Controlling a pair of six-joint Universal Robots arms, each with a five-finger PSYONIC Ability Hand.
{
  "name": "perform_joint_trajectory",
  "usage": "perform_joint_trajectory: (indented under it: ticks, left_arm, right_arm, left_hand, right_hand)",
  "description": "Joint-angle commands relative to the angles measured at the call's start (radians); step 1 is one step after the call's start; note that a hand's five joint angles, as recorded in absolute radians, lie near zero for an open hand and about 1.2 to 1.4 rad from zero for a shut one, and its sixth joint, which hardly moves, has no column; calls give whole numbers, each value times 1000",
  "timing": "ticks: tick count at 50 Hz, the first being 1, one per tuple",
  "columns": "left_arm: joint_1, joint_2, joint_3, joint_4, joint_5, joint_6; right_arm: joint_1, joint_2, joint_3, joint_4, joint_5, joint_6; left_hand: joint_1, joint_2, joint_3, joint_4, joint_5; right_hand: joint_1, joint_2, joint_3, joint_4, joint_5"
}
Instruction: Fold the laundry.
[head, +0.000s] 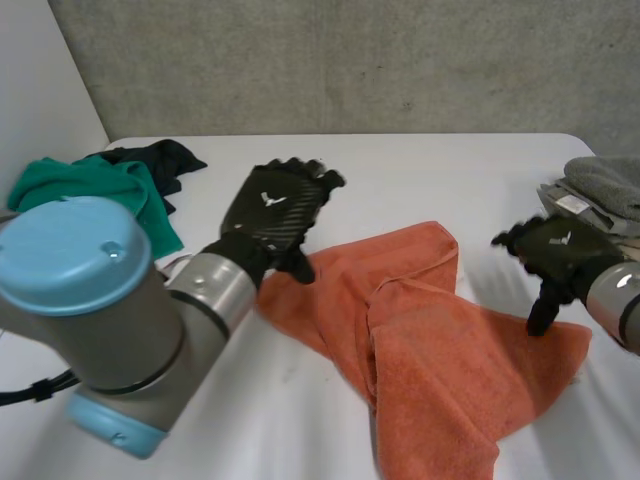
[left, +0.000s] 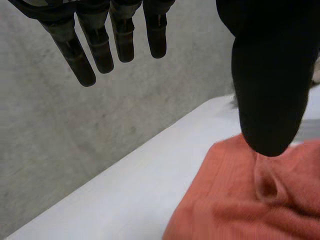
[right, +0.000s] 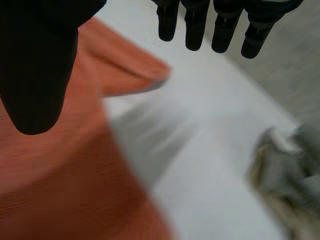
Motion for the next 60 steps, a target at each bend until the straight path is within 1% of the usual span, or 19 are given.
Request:
perform_joint_trajectory:
  ticks: [1, 5, 10, 13, 14, 18, 22, 26, 30, 36, 39, 40, 41, 42, 44, 50, 52, 56, 60]
  left_arm:
    - [103, 8, -150, 6, 78, 38]
    - [140, 5, -198, 13, 121, 69]
    - [169, 4, -215, 30, 129, 58]
    - [180, 2, -224, 46, 129, 56]
    - [178, 2, -224, 49, 129, 56]
    - [178, 2, -218, 81, 130, 56]
    - [175, -13, -197, 128, 132, 61]
    - [151, -79, -131, 150, 141, 63]
    - [73, -214, -5, 145, 208, 63]
    - [-6, -360, 116, 81, 275, 61]
    - [-30, -406, 178, 4, 298, 61]
    - [-30, -413, 191, -17, 302, 60]
    - [-27, -429, 225, -52, 296, 56]
    - [-26, -433, 242, -62, 292, 56]
    - [-18, -438, 288, -80, 282, 56]
    - [94, -420, 490, -63, 134, 53]
    - [106, -407, 543, -40, 111, 56]
    - [124, -338, 642, 64, 98, 55]
    - [138, -253, 650, 211, 87, 63]
  right_arm:
    - [19, -4, 64, 167, -160, 69]
    - [56, -10, 139, 123, -258, 117]
    - [124, 5, 186, -26, -263, 219]
    - [165, 33, 180, -136, -245, 244]
    - [171, 36, 173, -158, -235, 247]
    - [207, 19, 108, -224, -157, 236]
    - [288, -102, 25, -207, -120, 241]
    - [329, -240, -27, -123, -134, 241]
    - [340, -336, -44, -43, -166, 243]
    - [340, -373, -55, -17, -202, 246]
    - [323, -369, -58, -20, -198, 247]
    - [316, -361, -64, -23, -194, 243]
    - [309, -357, -67, -25, -189, 243]
    - [303, -351, -69, -25, -186, 241]
    - [267, -303, -89, -34, -174, 235]
    - [187, -87, -219, -103, -153, 177]
    - [188, -7, -321, -146, -113, 172]
    - [196, 108, -502, -268, -27, 172]
    - [233, 147, -601, -428, 27, 174]
  left_hand:
    - [-3, 6, 6, 9, 22]
    - [-6, 4, 3, 7, 19]
    - [-12, -2, -3, 1, 13]
    - [-15, -5, -6, -2, 10]
    - [-17, -8, -9, -5, 8]
    - [-29, -20, -20, -17, -4]
    - [-105, -96, -96, -93, -80]
    - [-108, -99, -100, -96, -84]
    - [-120, -111, -111, -108, -95]
    - [-112, -102, -103, -99, -87]
    - [140, 149, 149, 152, 165]
    - [330, 339, 339, 342, 355]
    - [902, 911, 910, 914, 927]
    - [1093, 1102, 1102, 1105, 1118]
    - [1095, 1104, 1104, 1107, 1120]
    - [1095, 1104, 1104, 1107, 1120]
    - [1095, 1104, 1104, 1107, 1120]
    - [1095, 1104, 1104, 1107, 1120]
    - [1095, 1104, 1104, 1107, 1120]
  right_hand:
    - [-52, -37, -32, -31, -41]
    - [-52, -37, -32, -31, -41]
    - [-52, -37, -32, -31, -41]
    - [930, 945, 949, 950, 940]
    - [1167, 1183, 1187, 1188, 1178]
    - [1170, 1185, 1189, 1191, 1180]
    - [1170, 1185, 1189, 1191, 1180]
    - [1170, 1185, 1189, 1191, 1180]
    - [1170, 1185, 1189, 1191, 1180]
    - [1170, 1185, 1189, 1191, 1180]
    - [1170, 1185, 1189, 1191, 1180]
    - [1170, 1185, 1189, 1191, 1180]
    - [1170, 1185, 1189, 1191, 1180]
    - [1170, 1185, 1189, 1191, 1180]
    - [1170, 1185, 1189, 1191, 1180]
    - [1170, 1185, 1189, 1191, 1180]
    - [1170, 1185, 1189, 1191, 1180]
    - [1170, 1185, 1189, 1191, 1180]
    - [1170, 1185, 1189, 1191, 1180]
